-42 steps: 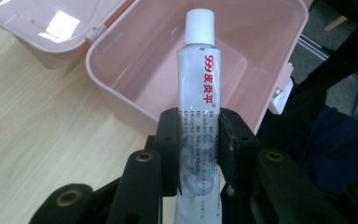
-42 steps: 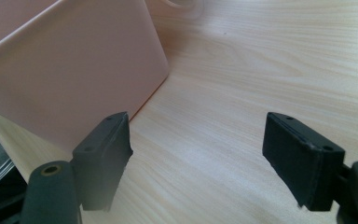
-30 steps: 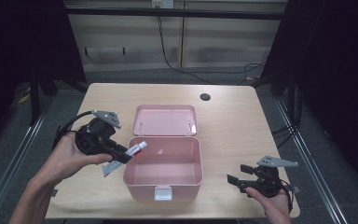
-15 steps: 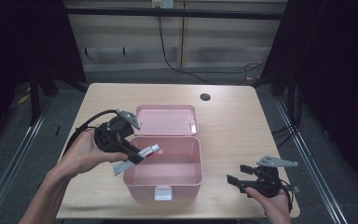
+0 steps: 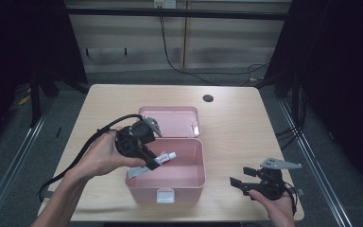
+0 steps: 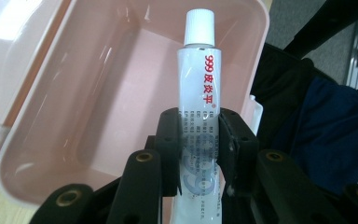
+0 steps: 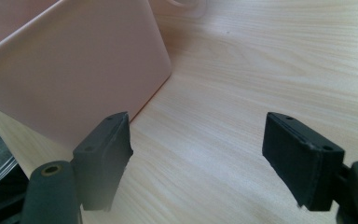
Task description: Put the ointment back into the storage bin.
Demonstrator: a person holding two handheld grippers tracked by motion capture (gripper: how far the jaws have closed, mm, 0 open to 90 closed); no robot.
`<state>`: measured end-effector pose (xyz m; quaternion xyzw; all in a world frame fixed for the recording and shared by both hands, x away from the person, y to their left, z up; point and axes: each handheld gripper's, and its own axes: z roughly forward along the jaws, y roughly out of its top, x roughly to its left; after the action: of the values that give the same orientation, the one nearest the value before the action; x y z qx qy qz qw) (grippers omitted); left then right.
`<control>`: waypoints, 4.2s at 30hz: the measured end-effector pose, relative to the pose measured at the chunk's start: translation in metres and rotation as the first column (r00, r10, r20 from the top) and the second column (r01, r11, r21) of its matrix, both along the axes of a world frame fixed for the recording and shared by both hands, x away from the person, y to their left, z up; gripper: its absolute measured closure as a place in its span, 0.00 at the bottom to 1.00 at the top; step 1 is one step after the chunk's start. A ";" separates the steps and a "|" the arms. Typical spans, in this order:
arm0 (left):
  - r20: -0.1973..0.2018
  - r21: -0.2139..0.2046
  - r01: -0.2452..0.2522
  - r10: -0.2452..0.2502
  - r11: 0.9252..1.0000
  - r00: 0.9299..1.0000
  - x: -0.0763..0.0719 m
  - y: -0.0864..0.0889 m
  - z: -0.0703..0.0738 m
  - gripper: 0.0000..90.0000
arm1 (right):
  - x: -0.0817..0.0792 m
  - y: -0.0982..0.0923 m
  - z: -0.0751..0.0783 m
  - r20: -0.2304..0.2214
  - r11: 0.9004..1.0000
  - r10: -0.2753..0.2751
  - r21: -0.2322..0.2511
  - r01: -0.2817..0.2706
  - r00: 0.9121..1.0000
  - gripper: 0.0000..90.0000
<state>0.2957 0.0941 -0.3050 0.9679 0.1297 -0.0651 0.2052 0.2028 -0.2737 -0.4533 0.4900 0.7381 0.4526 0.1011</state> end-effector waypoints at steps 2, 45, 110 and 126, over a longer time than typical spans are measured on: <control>-0.007 -0.002 0.019 -0.019 1.000 1.000 -0.001 -0.006 -0.002 0.79 | 0.000 0.000 0.000 -0.003 1.000 -0.004 0.002 0.004 1.000 0.26; -0.089 0.094 0.105 -0.097 0.990 0.991 0.016 -0.057 -0.076 0.79 | 0.000 0.001 0.000 -0.013 1.000 0.001 -0.004 -0.001 1.000 0.26; -0.267 0.175 0.168 -0.117 0.970 0.957 0.023 -0.079 -0.149 0.78 | 0.001 0.002 -0.002 -0.020 1.000 0.005 -0.012 -0.006 1.000 0.25; -0.285 0.185 0.180 -0.122 0.966 0.951 0.023 -0.080 -0.159 0.77 | 0.001 0.002 -0.001 -0.022 1.000 0.006 -0.011 -0.006 1.000 0.25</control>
<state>0.3183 0.0138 -0.4643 0.9730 0.0879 -0.1988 0.0774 0.2038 -0.2721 -0.4547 0.4922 0.7432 0.4434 0.0940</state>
